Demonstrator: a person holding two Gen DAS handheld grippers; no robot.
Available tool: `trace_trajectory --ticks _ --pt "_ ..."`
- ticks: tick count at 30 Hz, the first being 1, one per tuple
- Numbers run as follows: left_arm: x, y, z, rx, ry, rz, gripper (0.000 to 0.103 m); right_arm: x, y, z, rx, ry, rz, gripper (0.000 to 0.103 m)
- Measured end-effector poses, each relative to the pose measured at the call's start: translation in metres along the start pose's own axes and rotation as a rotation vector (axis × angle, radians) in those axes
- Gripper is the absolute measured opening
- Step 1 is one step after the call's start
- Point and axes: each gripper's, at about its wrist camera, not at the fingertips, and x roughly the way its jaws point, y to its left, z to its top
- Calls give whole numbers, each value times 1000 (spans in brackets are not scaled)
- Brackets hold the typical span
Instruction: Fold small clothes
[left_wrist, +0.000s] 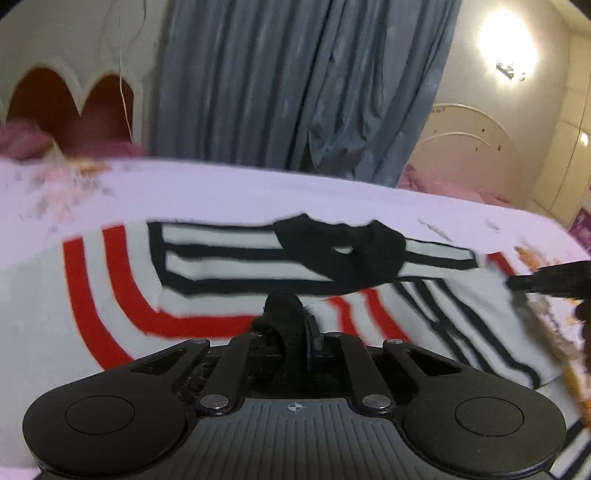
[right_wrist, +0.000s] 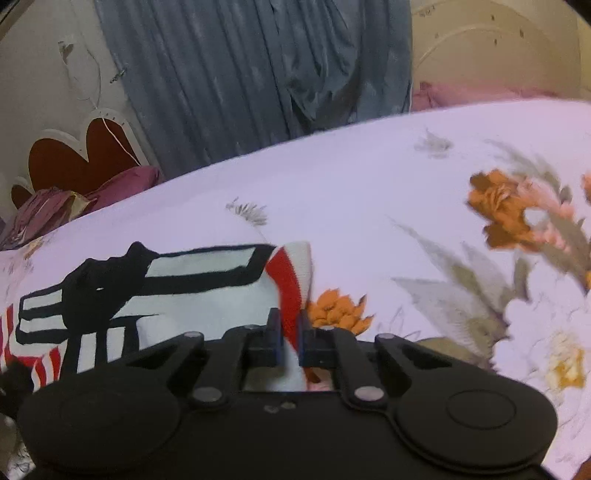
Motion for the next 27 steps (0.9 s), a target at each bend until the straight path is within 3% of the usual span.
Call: trace_trajectory --ticks 2,6,8,9,11,12,14,16,17,19,21,23,25,27 --pt "12 4 -5 -15 49 24 8 8 -7 -4 2 24 -20 7" --pt "8 5 -9 11 55 37 13 11 -5 -9 25 9 -43 11" --pt "-5 10 -7 -20 45 75 46 -2 -2 -9 3 -25 -92 31" --pt "-16 14 -3 -42 5 87 53 -13 0 -10 -22 -61 -105 34" --pt "-24 7 5 -51 -28 43 56 -23 11 -13 -73 -79 -53 32" --pt "-19 -2 11 -30 -17 8 57 -23 18 -14 -97 -71 -19 31" --pt "-4 -27 20 36 13 -49 71 -14 43 -20 -160 -36 55 31" --pt "14 -50 25 83 35 -89 72 -1 68 -26 -228 8 110 31" --pt "26 -61 27 99 58 -104 72 4 80 -31 -274 22 130 30" --pt "42 -70 26 129 89 -63 72 13 96 -36 -363 40 145 33" --pt "49 -59 25 124 121 4 72 18 86 -27 -375 52 157 24" --pt "43 -41 17 114 131 69 72 20 55 -10 -300 24 39 11" --pt "41 -30 10 129 139 58 72 25 18 8 -188 18 -57 3" --pt "41 -35 12 167 144 63 72 29 3 15 -160 42 -38 0"
